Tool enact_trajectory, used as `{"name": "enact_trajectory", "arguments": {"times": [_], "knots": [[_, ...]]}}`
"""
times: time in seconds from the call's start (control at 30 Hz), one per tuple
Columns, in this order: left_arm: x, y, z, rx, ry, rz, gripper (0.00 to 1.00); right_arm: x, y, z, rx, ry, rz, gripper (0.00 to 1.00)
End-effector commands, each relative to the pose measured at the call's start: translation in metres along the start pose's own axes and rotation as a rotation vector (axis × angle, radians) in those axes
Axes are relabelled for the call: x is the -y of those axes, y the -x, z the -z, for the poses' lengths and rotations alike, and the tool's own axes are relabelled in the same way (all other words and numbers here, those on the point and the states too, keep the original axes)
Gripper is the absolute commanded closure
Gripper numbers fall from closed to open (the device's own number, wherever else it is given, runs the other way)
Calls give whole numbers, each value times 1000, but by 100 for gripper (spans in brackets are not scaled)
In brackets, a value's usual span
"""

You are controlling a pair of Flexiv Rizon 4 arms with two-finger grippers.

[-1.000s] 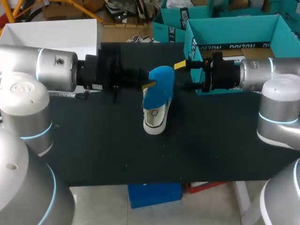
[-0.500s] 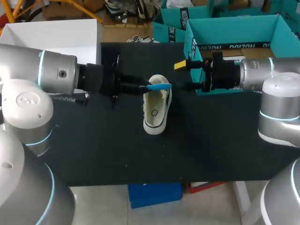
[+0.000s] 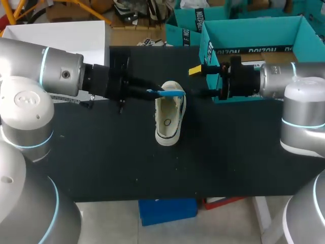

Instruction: Take the shoe out of the shoebox, open the shoe tongue, remove and reinsert the insole, then place the shoe into the shoebox

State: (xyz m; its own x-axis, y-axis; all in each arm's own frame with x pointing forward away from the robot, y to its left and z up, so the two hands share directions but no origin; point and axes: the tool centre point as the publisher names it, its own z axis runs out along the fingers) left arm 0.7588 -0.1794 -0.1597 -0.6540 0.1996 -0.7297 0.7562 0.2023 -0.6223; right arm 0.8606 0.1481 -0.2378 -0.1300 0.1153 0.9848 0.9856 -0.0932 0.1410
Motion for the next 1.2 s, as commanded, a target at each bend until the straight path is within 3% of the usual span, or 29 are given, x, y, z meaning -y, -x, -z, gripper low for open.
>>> {"name": "enact_trajectory", "arguments": {"times": [0.03, 0.23, 0.3, 0.37, 0.4, 0.73, 0.8, 0.83, 0.87, 1.2], "knots": [[0, -1, -1, 1, 3, -2, 100, 0, 1, -2, 1, 3, 0, 0], [0, -1, -1, 1, 3, -2, 100, 0, 1, -2, 1, 3, 0, 0], [10, -13, -4, 12, 20, -56, 100, 0, 1, -2, 1, 3, 0, 0], [18, -30, -9, 41, -21, -59, 100, 0, 1, -2, 1, 3, 0, 0], [21, -37, -9, 48, 5, -88, 100, 0, 1, -2, 1, 3, 0, 0], [26, -88, -11, 94, -5, -301, 100, 0, 1, -2, 1, 3, 0, 0], [20, -96, -12, 89, 10, -362, 100, 0, 1, -2, 1, 3, 0, 0], [17, -99, -13, 119, -34, -362, 100, 0, 1, -2, 1, 3, 0, 0], [13, -103, -13, 108, 4, -381, 100, 0, 1, -2, 1, 3, 0, 0], [-19, -129, -18, 152, 26, -623, 100, 0, 1, -2, 1, 3, 0, 0]]}}
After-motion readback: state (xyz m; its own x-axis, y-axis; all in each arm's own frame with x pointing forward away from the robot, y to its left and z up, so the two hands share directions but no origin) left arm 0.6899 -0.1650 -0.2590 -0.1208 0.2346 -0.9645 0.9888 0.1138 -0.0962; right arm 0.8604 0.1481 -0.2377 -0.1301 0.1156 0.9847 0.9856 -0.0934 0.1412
